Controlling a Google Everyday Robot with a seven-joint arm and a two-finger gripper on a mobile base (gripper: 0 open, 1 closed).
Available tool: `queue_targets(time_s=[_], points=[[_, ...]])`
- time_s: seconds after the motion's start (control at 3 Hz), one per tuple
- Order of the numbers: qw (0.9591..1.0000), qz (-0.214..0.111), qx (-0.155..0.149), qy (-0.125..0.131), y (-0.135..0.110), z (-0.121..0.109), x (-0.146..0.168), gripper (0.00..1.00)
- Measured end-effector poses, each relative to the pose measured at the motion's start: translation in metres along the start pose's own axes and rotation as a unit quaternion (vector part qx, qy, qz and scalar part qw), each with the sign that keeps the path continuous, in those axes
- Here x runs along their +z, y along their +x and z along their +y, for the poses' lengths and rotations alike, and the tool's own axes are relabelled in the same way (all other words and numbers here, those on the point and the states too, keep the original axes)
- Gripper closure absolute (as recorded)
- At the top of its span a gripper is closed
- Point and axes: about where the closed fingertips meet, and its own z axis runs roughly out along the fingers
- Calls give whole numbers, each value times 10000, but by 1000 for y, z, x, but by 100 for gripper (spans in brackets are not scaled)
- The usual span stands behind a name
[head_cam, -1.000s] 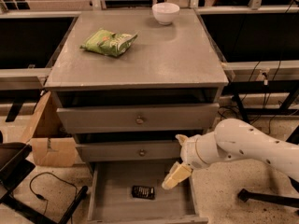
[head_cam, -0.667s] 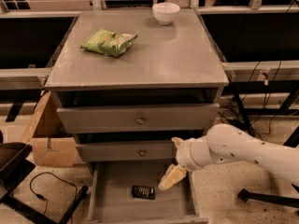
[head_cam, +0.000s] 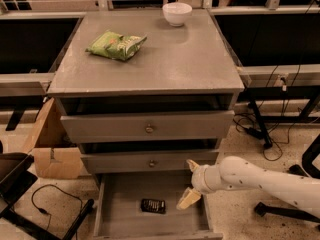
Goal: Pick rxbar chocolate from bottom drawer and place on counter
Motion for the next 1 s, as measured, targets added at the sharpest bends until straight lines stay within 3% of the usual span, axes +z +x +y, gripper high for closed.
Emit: queue_targets(time_s=[0.33, 0.67, 1.0], points=[[9997, -18, -204, -101, 38, -14, 40, 0], [9998, -84, -57, -179, 60, -21, 74, 0], [9998, -83, -57, -180, 60, -21, 74, 0]])
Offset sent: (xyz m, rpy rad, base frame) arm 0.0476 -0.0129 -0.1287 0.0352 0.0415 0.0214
